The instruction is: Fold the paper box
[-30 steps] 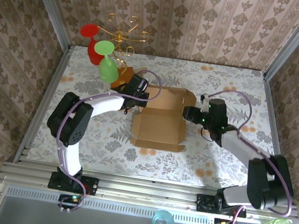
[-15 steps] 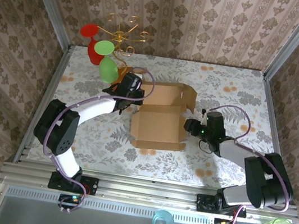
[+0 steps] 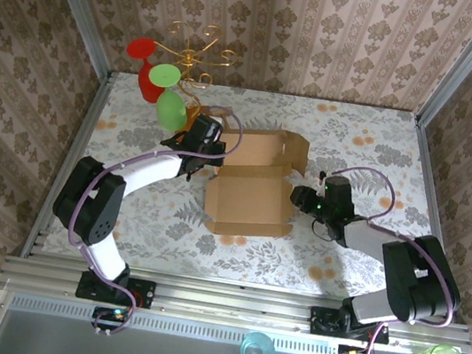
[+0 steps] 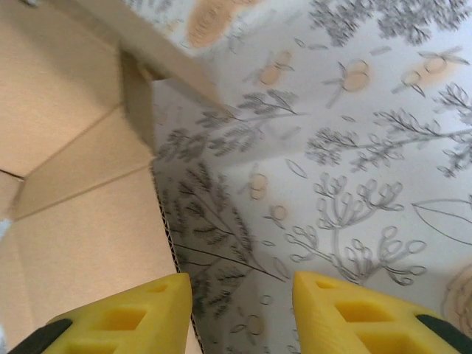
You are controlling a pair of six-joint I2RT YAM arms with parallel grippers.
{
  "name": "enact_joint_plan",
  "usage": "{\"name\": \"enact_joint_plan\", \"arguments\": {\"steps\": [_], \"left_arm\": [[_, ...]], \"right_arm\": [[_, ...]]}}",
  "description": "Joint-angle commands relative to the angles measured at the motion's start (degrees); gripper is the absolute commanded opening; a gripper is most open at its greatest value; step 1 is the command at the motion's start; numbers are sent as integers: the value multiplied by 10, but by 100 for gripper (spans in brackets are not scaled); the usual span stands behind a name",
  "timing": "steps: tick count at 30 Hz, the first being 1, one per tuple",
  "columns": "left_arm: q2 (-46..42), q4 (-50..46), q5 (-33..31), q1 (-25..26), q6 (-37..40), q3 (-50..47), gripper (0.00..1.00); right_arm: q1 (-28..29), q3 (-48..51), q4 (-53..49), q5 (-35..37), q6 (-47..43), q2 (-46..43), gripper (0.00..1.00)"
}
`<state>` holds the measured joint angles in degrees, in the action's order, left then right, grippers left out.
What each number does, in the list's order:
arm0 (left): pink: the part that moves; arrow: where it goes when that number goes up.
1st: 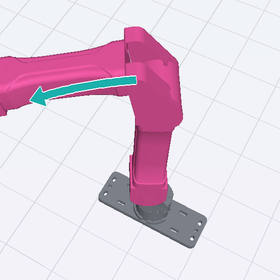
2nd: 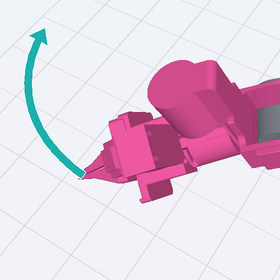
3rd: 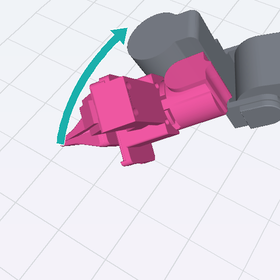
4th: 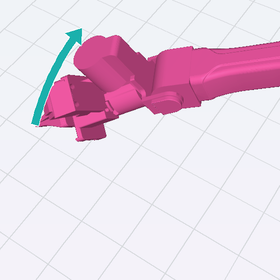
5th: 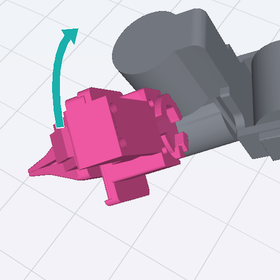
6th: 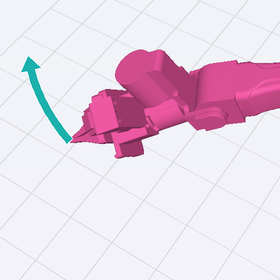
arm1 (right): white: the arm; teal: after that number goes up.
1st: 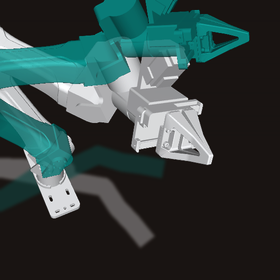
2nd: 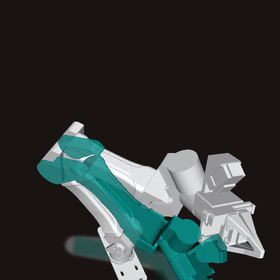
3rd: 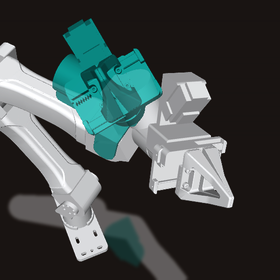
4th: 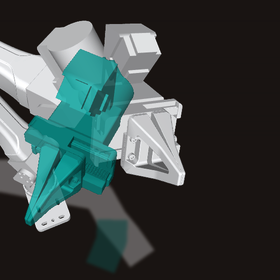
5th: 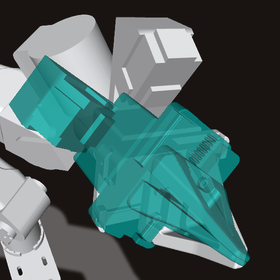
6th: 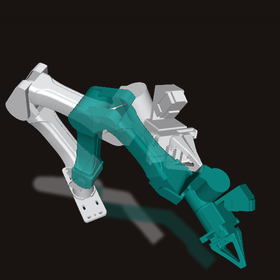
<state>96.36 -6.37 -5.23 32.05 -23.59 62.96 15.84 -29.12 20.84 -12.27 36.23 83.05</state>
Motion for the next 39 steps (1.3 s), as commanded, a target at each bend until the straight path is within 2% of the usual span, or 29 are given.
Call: {"name": "enact_joint_plan", "arguments": {"steps": [1, 5, 8, 17, 21, 26, 32, 35, 39], "left_arm": [[-13, 14, 25, 1, -11, 3, 0], [-12, 16, 28, 1, -13, 5, 0], [-13, 17, 30, 1, -14, 3, 0], [-20, 16, 29, 0, -7, 0, 0], [-15, 10, 24, -1, -2, 2, 0], [-11, 14, 22, -8, 4, -2, 0], [-7, 21, 29, -11, 6, -3, 0], [-9, 22, 33, -10, 8, -2, 0], [-14, 19, 37, -11, 11, -1, 0]], "right_arm": [[6, -2, -4, 10, -7, -5, 40], [10, -20, 2, 12, 1, 50, 38], [11, -34, -12, 40, 3, 87, 35], [27, -70, -35, 65, 2, 127, 35], [28, -30, -4, 75, -8, 71, 36], [24, 19, -28, 109, -46, -105, 37], [-17, 31, -65, 106, -59, -236, 35], [-51, 8, -77, 95, -57, -244, 35], [-112, -60, -57, 27, -44, -146, 34]]}}
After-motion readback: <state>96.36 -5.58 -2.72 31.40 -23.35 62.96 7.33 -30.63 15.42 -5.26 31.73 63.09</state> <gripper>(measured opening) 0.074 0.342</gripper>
